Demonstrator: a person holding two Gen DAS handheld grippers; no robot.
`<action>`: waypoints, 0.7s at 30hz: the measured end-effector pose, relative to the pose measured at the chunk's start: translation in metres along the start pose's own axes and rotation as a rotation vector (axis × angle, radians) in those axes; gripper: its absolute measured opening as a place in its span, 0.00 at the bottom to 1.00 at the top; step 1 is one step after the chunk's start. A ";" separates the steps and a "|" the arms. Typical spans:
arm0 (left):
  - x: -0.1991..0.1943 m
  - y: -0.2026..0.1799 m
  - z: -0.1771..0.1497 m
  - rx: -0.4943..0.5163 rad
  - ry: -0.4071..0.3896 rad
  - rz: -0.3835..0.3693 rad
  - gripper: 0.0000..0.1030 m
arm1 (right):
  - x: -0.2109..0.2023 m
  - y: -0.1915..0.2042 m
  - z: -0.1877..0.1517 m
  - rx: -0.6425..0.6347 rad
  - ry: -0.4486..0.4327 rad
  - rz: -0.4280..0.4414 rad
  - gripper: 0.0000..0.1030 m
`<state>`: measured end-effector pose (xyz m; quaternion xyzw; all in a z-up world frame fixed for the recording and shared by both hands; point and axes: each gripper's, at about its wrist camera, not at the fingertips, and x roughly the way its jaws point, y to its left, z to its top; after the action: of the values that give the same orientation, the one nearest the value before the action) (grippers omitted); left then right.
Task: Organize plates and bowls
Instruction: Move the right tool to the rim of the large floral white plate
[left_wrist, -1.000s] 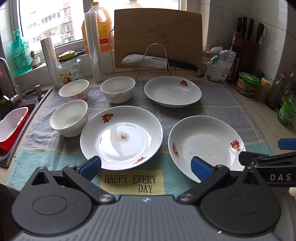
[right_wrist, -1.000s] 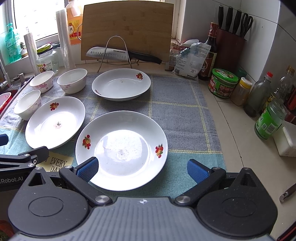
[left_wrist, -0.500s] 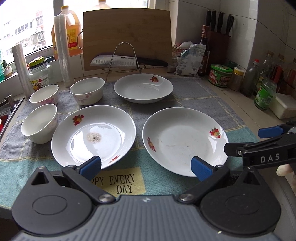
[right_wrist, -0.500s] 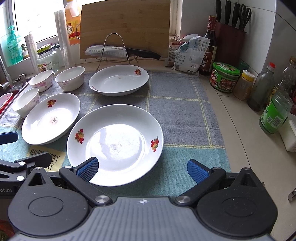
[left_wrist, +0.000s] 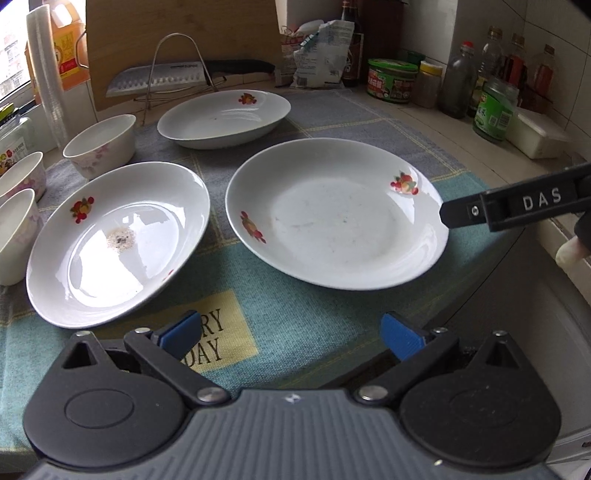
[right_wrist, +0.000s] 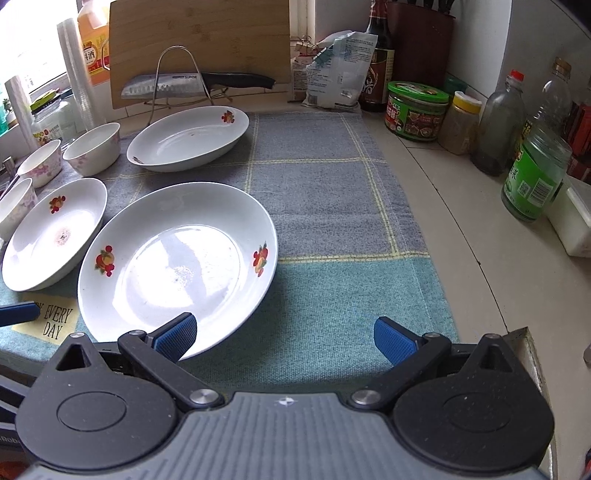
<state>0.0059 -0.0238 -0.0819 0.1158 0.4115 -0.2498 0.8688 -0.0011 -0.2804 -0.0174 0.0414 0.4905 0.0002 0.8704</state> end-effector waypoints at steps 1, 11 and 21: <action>0.003 -0.001 0.000 0.016 0.002 -0.003 0.99 | 0.001 0.000 0.000 0.006 0.002 -0.002 1.00; 0.027 0.000 0.007 0.131 -0.016 -0.093 0.99 | 0.013 0.000 0.010 0.054 0.016 -0.070 1.00; 0.039 0.004 0.013 0.201 -0.086 -0.160 0.99 | 0.014 0.009 0.017 0.101 0.027 -0.134 1.00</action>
<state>0.0378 -0.0386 -0.1036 0.1583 0.3548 -0.3631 0.8469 0.0206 -0.2721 -0.0202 0.0523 0.5034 -0.0822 0.8585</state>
